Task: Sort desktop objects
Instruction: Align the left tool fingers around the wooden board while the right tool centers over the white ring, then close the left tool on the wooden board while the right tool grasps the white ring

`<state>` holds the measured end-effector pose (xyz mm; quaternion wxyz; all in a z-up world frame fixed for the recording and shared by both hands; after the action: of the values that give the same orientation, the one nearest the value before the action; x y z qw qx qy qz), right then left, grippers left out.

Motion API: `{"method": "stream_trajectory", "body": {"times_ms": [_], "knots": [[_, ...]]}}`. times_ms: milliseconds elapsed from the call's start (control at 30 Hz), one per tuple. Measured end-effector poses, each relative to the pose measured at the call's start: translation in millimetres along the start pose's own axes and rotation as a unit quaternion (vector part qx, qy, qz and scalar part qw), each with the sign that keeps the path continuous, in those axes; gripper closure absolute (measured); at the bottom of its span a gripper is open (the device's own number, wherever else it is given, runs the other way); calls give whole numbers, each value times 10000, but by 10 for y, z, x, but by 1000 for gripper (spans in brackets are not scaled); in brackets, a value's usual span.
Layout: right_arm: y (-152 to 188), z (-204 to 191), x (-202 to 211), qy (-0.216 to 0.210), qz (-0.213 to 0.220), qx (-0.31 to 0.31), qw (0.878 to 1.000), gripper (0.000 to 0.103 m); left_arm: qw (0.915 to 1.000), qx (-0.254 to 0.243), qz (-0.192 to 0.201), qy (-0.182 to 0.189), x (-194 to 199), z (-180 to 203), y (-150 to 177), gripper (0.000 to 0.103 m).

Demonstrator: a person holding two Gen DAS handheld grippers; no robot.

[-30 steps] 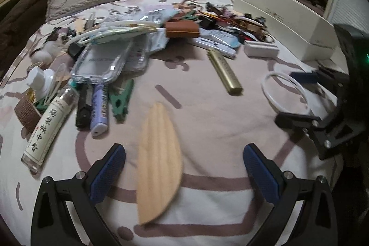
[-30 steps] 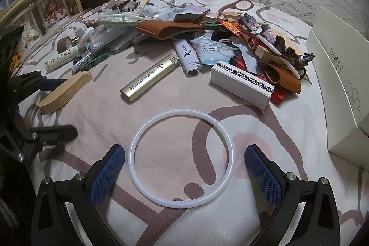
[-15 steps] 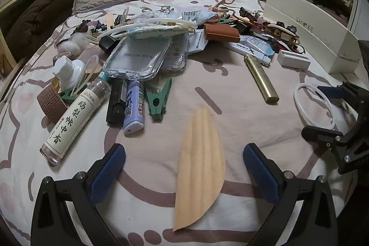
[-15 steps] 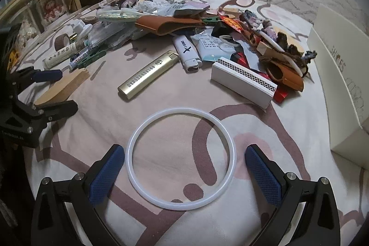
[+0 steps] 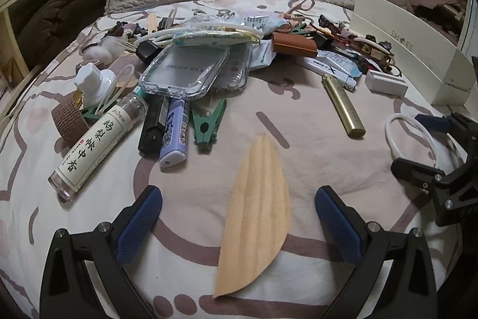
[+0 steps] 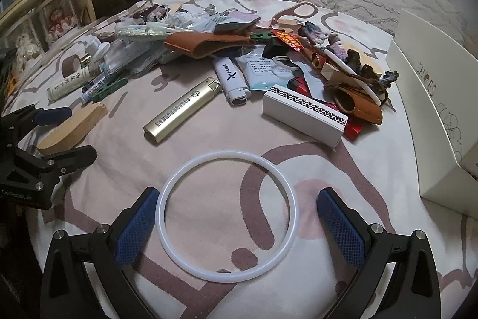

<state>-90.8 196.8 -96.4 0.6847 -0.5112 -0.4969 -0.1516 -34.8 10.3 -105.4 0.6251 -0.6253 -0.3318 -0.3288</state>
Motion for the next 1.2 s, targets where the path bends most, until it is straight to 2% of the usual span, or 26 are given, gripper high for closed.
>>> {"method": "stream_trajectory", "body": {"times_ms": [167, 267, 467, 767, 833, 1033, 1200], "knots": [[2, 30, -38, -141, -82, -96, 9998, 0, 9995, 182, 98, 227, 32, -52, -14, 1], [8, -1, -40, -36, -93, -21, 9999, 0, 9996, 61, 112, 248, 44, -3, -13, 2], [3, 5, -35, -41, -57, -30, 10000, 0, 9992, -244, 179, 242, 85, 123, 13, 23], [3, -1, -2, 59, 53, -3, 10000, 0, 9982, -310, 205, 462, 127, 168, 40, 38], [2, 0, 6, 45, 79, -6, 10000, 5, 9981, -308, 211, 486, 132, 169, 40, 40], [0, 0, 44, 60, 190, -20, 9998, 17, 9983, -224, 232, 493, 150, 136, 36, 53], [-7, -10, 71, 164, 255, -12, 9995, 18, 9983, -122, 245, 514, 161, 93, 35, 62]]}}
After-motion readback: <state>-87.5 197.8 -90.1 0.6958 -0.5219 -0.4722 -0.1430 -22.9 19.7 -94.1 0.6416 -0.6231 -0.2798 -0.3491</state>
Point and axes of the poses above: each gripper's, at about its wrist camera, not at the fingertips, and x roughly against the way its jaws point, z to its right, y to its underside, the point moved 2 cm from there along -x, roughly the way its jaws point, and after that the axes turned 5 degrees about -z, right-handed, at the moved point
